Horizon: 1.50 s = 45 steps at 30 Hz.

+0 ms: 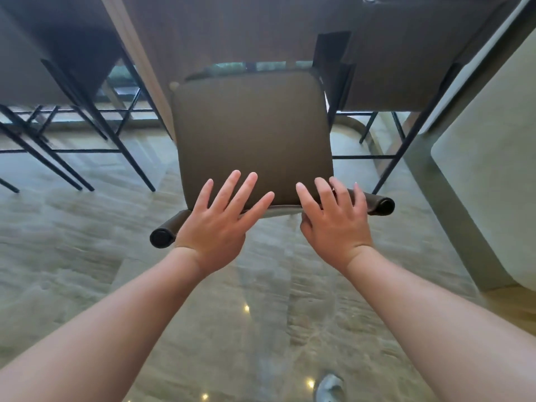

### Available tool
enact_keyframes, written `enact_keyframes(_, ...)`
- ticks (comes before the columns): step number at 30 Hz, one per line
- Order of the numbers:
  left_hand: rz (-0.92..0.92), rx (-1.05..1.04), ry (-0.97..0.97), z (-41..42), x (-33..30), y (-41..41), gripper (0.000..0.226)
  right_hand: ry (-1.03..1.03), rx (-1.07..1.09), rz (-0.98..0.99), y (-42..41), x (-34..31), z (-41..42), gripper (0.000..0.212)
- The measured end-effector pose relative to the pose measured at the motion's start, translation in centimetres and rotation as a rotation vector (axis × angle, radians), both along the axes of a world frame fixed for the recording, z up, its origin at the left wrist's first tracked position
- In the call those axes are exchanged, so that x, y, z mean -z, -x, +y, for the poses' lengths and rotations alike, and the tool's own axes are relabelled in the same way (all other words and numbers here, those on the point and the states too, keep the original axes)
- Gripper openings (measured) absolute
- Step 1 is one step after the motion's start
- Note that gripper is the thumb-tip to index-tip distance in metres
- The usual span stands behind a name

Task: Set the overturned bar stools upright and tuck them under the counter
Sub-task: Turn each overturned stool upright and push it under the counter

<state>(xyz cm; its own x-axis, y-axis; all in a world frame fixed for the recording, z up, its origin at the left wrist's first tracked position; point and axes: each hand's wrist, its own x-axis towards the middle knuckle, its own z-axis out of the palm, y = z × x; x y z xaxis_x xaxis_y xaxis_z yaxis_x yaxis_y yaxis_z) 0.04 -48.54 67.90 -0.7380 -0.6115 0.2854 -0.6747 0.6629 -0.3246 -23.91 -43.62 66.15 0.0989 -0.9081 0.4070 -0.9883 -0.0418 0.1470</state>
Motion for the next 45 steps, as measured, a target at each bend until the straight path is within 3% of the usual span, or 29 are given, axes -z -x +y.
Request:
enact_keyframes(12,-0.068,-0.128,-0.167,-12.3,-6.2,1.3,0.095,-0.055,-0.089,-0.02,1.4,-4.7,-13.1,0.065)
enact_keyframes(25,-0.028,-0.162,-0.285,-21.0,-8.5,1.6,0.091,-0.087,-0.139,-0.058,1.8,-6.7,-22.2,0.073)
enact_keyframes(45,-0.048,-0.099,-0.29,-31.7,-9.9,1.5,0.092,-0.301,-0.121,-0.024,2.2,-10.3,-31.7,0.076)
